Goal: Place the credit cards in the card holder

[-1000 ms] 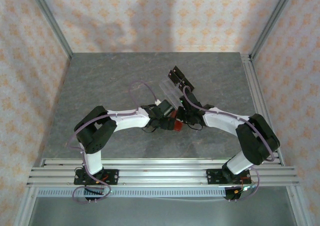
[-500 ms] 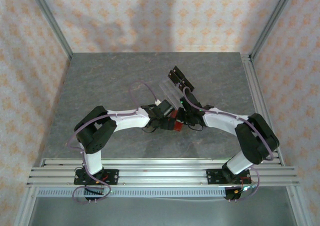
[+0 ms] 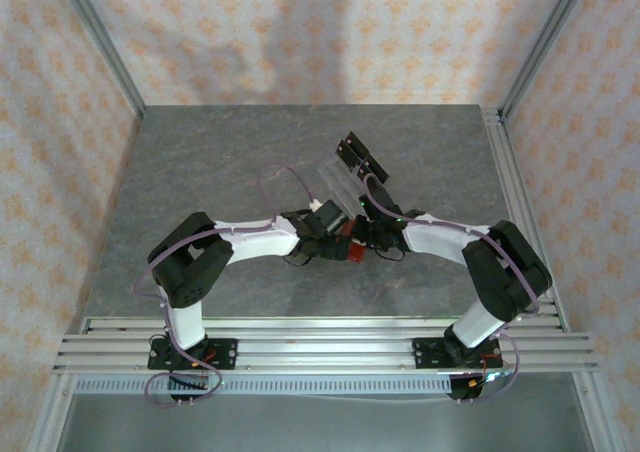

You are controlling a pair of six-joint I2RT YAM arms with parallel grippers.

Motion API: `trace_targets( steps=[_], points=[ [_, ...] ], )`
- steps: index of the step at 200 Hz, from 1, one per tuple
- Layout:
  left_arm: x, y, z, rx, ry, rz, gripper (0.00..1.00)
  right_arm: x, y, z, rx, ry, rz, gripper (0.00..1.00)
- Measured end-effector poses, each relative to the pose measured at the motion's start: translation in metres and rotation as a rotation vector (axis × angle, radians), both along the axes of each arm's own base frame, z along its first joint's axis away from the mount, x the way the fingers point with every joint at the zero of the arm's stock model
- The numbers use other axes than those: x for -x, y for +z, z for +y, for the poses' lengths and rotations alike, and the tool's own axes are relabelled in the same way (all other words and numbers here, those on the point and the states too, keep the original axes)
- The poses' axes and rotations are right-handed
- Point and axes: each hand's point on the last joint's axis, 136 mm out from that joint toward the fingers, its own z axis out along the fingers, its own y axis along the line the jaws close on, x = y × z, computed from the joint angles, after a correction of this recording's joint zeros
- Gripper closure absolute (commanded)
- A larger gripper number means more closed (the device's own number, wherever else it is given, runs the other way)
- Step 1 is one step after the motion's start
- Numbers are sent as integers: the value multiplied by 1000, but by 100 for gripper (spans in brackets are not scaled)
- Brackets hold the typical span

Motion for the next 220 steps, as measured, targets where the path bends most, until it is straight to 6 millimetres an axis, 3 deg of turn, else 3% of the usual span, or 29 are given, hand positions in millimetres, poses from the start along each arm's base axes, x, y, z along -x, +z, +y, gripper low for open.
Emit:
trace_targets(
  steps=[68,137,220],
  points=[
    [0,0,0,5,0,-6,0,-3,13,-6,7,-8,-37,100],
    [0,0,0,5,1,-8,0,-2,-2,-8,34,-4,-9,100],
    [0,0,0,5,2,-8,0,-5,-2,-5,20,-3,-18,100]
  ],
)
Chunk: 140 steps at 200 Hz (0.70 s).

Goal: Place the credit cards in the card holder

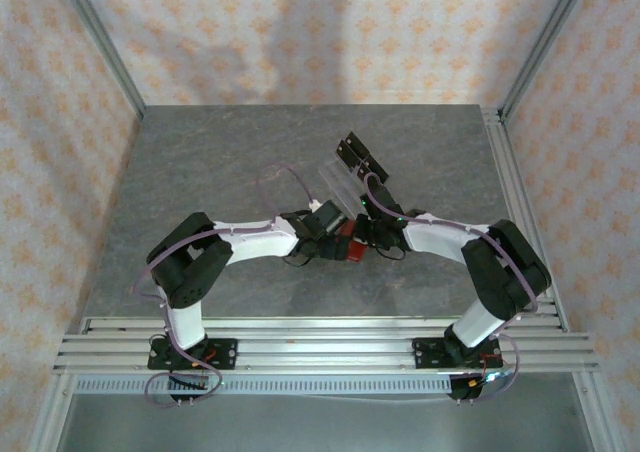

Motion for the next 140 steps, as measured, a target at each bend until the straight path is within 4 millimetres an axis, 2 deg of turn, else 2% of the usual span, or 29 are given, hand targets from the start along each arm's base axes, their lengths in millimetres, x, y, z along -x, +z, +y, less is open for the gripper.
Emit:
trace_targets(
  steps=[41,83,140],
  points=[
    [0,0,0,0,0,0,0,1,5,-1,-9,-4,-10,100],
    [0,0,0,0,0,0,0,-2,22,0,-31,-6,-50,100],
    [0,0,0,0,0,0,0,0,17,-1,-22,-5,-33,100]
  ],
)
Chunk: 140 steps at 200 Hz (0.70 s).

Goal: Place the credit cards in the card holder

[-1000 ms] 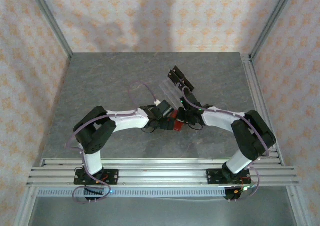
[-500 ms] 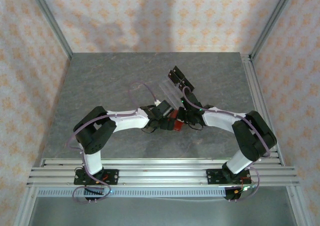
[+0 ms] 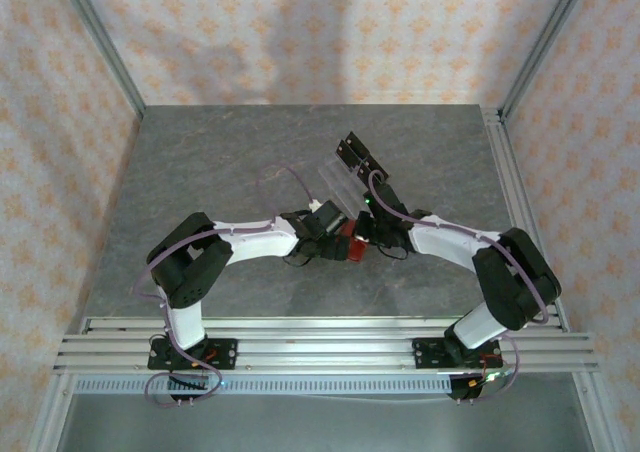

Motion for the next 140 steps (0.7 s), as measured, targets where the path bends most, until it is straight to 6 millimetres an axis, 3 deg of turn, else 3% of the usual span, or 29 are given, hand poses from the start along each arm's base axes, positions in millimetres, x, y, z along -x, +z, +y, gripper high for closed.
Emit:
trace_targets(
  steps=[63,140],
  points=[
    [0,0,0,0,0,0,0,2,-14,1,11,6,33,100],
    [0,0,0,0,0,0,0,1,-15,2,10,6,32,100]
  ],
)
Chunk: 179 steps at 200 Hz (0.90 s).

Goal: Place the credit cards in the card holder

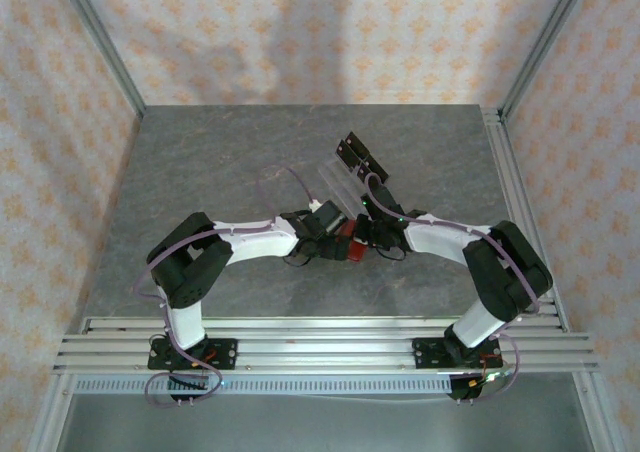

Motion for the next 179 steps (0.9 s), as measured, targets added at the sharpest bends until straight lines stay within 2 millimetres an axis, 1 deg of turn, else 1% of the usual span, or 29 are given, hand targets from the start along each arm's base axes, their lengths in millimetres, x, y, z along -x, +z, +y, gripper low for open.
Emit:
trace_targets(
  steps=[49,85,126,179],
  points=[
    [0,0,0,0,0,0,0,0,6,2,-9,6,-14,100],
    [0,0,0,0,0,0,0,1,7,5,-11,12,-16,100],
    [0,0,0,0,0,0,0,0,2,5,-7,12,-11,100],
    [0,0,0,0,0,0,0,-5,1,9,-18,12,-28,100]
  ],
)
